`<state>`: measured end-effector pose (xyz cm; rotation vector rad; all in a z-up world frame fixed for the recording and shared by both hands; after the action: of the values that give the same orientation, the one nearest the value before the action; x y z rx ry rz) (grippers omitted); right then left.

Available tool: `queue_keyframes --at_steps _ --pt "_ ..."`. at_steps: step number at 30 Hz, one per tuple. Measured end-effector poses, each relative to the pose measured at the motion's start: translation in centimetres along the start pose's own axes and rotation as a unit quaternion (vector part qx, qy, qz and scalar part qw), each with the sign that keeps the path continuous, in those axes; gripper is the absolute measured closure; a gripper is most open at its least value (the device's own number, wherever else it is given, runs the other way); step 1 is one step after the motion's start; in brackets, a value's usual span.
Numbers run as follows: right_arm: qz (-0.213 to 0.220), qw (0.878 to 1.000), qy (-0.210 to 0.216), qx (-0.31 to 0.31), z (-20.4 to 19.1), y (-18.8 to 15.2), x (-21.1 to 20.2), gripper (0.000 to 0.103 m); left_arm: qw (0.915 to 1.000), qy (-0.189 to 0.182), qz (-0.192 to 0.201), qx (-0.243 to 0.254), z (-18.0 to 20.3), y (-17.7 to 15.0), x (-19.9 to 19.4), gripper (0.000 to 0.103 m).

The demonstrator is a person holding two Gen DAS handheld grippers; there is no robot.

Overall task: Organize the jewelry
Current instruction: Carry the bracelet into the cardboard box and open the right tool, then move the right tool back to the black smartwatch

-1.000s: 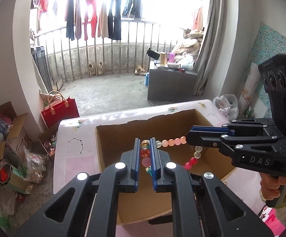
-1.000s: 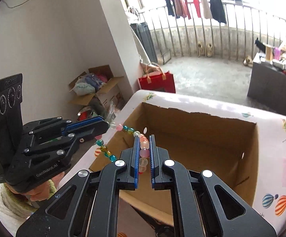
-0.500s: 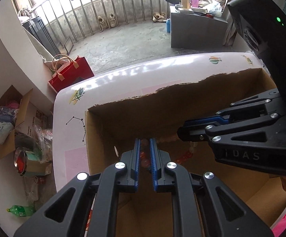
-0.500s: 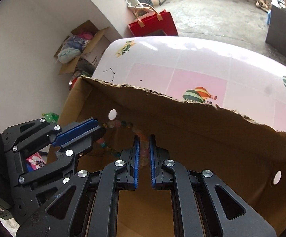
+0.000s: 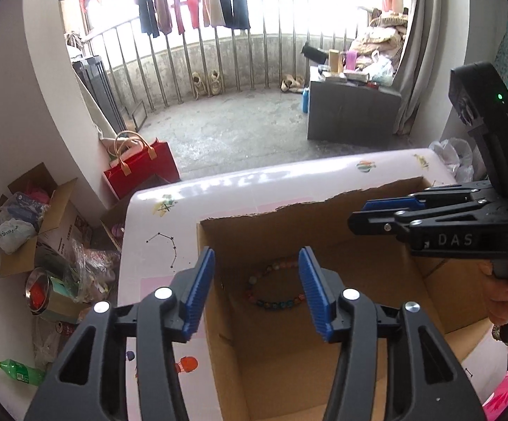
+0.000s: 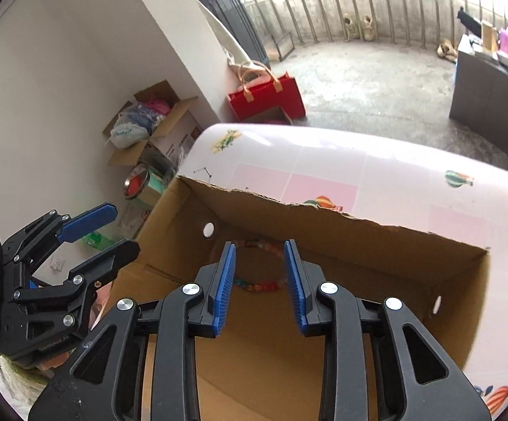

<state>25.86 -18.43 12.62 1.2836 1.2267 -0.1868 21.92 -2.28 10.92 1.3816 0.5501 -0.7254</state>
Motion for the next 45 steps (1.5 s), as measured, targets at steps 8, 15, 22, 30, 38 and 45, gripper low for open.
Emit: queue_keyframes --at_steps 8,15,22,30,38,45 --pt "0.117 0.992 -0.035 -0.032 -6.8 -8.3 -12.1 0.056 0.9988 -0.025 0.043 -0.007 -2.2 -6.8 -9.2 0.025" --pt "0.088 0.995 -0.013 0.043 -8.7 -16.7 -10.8 0.056 0.9998 0.001 0.011 -0.014 -3.5 -13.1 -6.9 0.022" --pt "0.038 0.990 -0.028 0.133 -5.1 -19.2 -5.6 0.068 0.9988 0.040 -0.019 -0.021 -3.9 -14.6 -1.8 0.022" --pt "0.051 0.985 -0.051 0.154 -3.1 -18.3 -4.8 0.071 0.9984 0.034 -0.019 -0.041 -4.5 -13.4 -0.2 0.021" --pt "0.042 0.993 -0.065 0.085 -7.4 -19.6 -5.3 0.049 0.9986 0.022 -0.040 -0.028 -4.4 -15.1 0.2 0.021" --pt "-0.046 0.991 -0.123 -0.039 -14.9 -25.6 -3.4 0.027 0.9921 0.048 -0.116 -0.005 -4.0 -20.9 0.9 0.019"
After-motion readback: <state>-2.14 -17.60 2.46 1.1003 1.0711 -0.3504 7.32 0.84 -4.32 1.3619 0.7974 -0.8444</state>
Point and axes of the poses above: each gripper's, at about its wrist camera, not at the fingertips, and x roughly the way its jaws point, z to its right, y to its top, the point moved 2 cm from there along x, roughly the way its jaws point, and after that the axes turned 15 degrees about -x, right-handed, at the moved point
